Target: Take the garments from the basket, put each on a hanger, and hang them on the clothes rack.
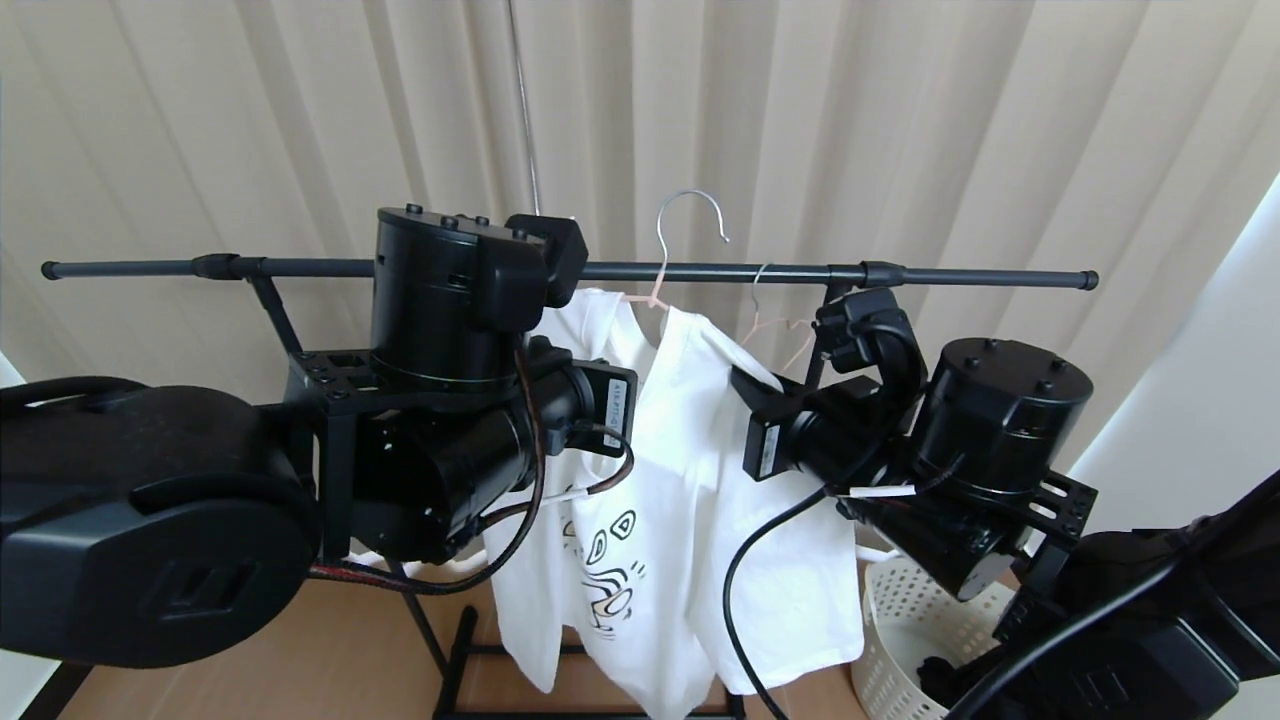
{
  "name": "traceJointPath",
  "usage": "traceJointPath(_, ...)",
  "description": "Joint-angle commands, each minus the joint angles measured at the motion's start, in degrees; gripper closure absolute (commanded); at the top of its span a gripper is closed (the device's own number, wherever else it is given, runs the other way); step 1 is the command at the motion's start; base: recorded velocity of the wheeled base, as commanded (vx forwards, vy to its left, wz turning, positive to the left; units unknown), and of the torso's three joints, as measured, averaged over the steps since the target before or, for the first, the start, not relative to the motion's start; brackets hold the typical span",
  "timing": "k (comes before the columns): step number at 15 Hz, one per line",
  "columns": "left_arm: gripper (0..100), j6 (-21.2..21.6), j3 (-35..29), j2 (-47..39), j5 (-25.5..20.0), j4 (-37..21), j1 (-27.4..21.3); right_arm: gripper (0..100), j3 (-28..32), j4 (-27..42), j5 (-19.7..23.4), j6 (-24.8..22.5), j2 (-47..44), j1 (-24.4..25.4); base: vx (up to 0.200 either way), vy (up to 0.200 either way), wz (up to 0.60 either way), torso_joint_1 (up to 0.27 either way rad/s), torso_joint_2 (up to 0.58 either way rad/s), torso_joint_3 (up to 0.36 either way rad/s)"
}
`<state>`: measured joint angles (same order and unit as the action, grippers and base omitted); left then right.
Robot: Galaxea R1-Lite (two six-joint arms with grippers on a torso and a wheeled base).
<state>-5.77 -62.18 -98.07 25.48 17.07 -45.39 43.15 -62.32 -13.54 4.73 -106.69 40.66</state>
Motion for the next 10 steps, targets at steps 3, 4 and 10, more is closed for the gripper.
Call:
traceJointPath(3, 100, 0.0, 0.1, -1.2, 0.1, 0.1, -0.1, 100, -1.5, -0.7, 1.2, 0.1, 2.0, 0.7, 0.0, 0.0, 0.0, 0.0, 0.0, 0.0)
traceJointPath(4, 100, -0.1, 0.1, -1.2, 0.1, 0.2, -0.1, 100, -1.8, -1.3, 1.2, 0.0, 2.0, 0.7, 0.0, 0.0, 0.0, 0.0, 0.0, 0.0)
traceJointPath(10, 0, 0.1, 3.3, 3.1, 0.2, 0.2, -0.9, 100, -2.6, -3.6, 1.9, -0.3, 1.8, 0.7, 0.0, 0.0, 0.0, 0.0, 0.0, 0.0)
